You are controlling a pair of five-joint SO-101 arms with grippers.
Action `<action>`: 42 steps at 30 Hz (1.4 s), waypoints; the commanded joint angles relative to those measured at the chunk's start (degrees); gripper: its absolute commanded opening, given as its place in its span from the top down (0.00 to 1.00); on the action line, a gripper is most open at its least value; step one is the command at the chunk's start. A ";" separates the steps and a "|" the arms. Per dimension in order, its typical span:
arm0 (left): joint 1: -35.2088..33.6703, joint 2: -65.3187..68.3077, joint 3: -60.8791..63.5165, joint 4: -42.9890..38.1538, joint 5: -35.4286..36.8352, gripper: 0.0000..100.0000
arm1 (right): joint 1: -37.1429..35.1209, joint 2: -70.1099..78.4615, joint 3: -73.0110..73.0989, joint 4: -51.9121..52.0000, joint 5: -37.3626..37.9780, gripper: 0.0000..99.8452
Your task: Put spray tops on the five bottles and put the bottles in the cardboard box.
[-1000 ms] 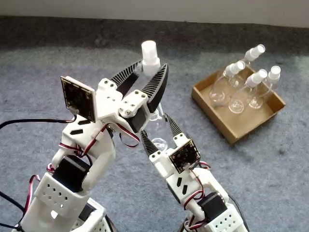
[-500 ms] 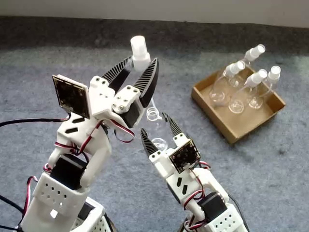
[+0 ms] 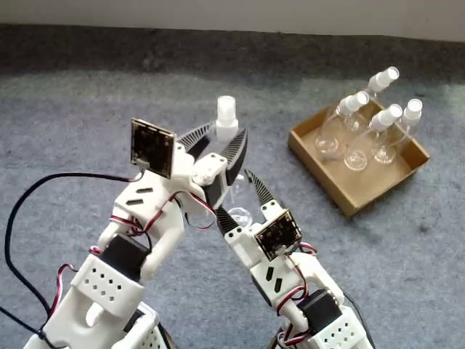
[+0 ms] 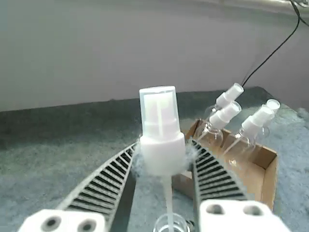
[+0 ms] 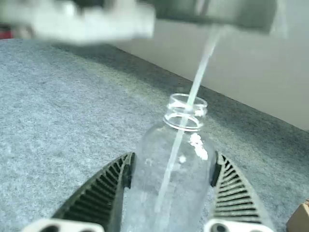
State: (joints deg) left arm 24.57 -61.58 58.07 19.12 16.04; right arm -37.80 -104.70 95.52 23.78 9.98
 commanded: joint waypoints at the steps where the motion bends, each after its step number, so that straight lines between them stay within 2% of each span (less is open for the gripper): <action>1: 3.91 -1.45 3.03 -1.05 -0.62 0.91 | -0.40 -0.66 7.60 0.31 0.09 0.84; 16: 4.09 -23.60 21.76 -0.97 -0.62 0.91 | -0.31 -0.66 7.60 0.31 0.09 0.84; 21: 3.74 -23.78 22.29 -0.88 -0.62 0.91 | 1.89 -0.66 7.34 1.98 0.09 0.84; 25: 4.00 -23.78 21.49 -0.88 -7.30 0.90 | 2.07 -0.66 7.34 2.59 0.09 0.84; 31: 4.09 -24.40 21.05 6.07 -7.65 0.90 | 2.07 -0.66 7.34 2.59 0.09 0.84; 37: 4.00 -25.71 20.35 6.51 -7.82 0.90 | 2.07 -0.66 7.43 2.59 0.09 0.84; 42: 3.65 -32.48 20.62 7.47 -7.82 0.90 | 2.07 -0.66 7.43 2.59 0.09 0.84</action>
State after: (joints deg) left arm 28.09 -89.01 80.84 25.36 8.75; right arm -36.92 -104.70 95.52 26.33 9.98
